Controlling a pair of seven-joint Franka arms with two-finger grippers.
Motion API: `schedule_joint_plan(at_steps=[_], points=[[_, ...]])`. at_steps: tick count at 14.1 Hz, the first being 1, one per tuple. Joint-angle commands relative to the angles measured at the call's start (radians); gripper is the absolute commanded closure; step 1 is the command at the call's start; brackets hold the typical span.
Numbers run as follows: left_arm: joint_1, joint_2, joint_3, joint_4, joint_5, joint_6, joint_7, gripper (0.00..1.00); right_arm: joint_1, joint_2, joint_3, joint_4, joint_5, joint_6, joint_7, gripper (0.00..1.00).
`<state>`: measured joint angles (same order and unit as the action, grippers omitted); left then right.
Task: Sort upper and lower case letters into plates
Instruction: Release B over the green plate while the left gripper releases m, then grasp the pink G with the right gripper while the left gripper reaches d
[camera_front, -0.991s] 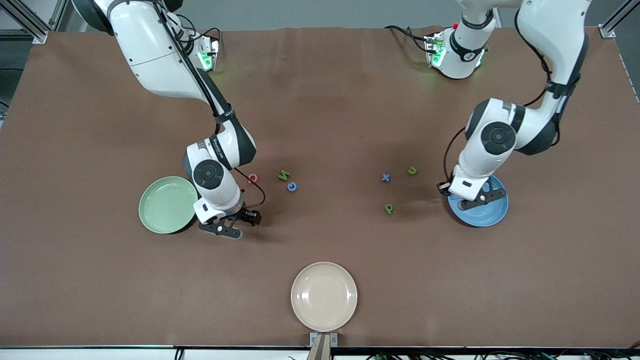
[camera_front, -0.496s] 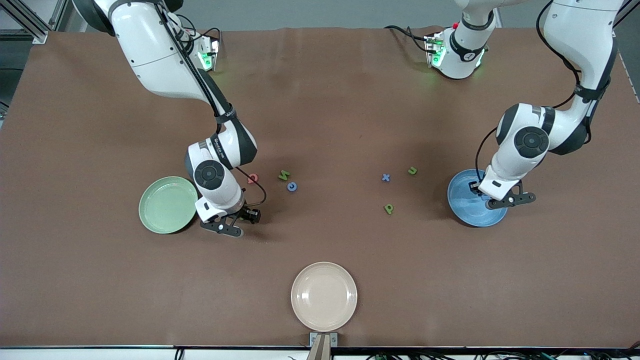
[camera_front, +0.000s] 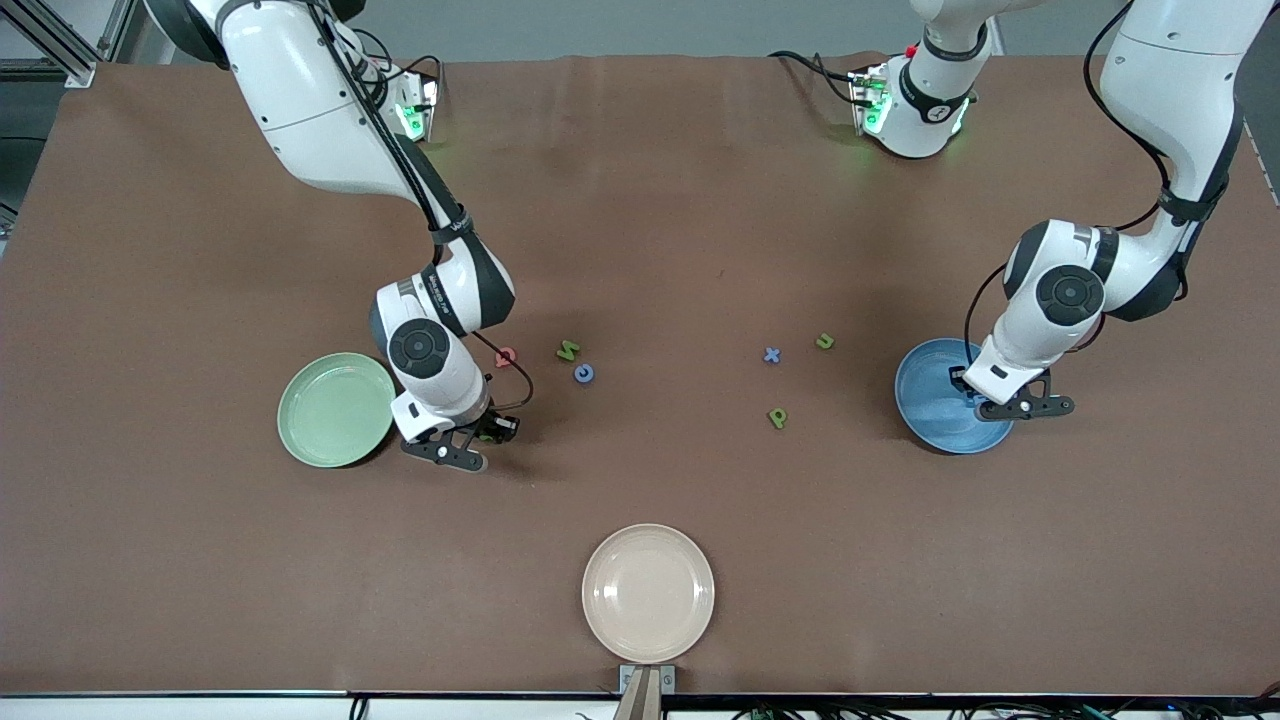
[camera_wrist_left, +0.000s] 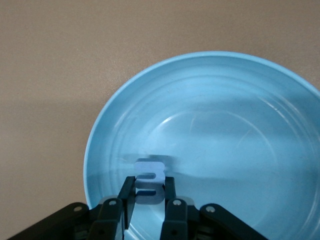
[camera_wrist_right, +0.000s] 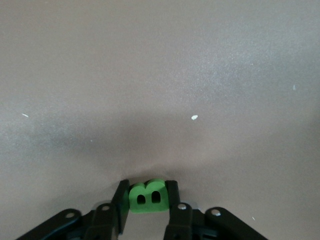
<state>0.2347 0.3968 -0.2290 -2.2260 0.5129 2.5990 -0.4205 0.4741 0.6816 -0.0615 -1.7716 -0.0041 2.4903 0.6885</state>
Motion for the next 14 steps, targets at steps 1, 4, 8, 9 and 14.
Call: schedule_joint_plan(at_steps=[1, 4, 8, 9, 14], points=[[0.009, -0.010, -0.009, 0.014, 0.022, 0.007, 0.008, 0.34, -0.009, -0.025, 0.003, -0.035, 0.013, -0.040, -0.009, 0.97], [0.003, -0.018, -0.039, 0.035, 0.016, -0.003, -0.007, 0.00, -0.080, -0.117, 0.003, -0.039, 0.013, -0.172, -0.128, 1.00], [0.003, -0.016, -0.130, 0.095, 0.001, -0.080, -0.114, 0.00, -0.214, -0.299, 0.002, -0.196, 0.013, -0.214, -0.389, 1.00], [-0.001, -0.010, -0.160, 0.112, 0.001, -0.104, -0.192, 0.00, -0.251, -0.322, 0.003, -0.233, 0.013, -0.208, -0.446, 1.00], [-0.078, 0.098, -0.245, 0.224, -0.001, -0.123, -0.570, 0.00, -0.333, -0.347, 0.003, -0.448, 0.013, 0.036, -0.567, 1.00]])
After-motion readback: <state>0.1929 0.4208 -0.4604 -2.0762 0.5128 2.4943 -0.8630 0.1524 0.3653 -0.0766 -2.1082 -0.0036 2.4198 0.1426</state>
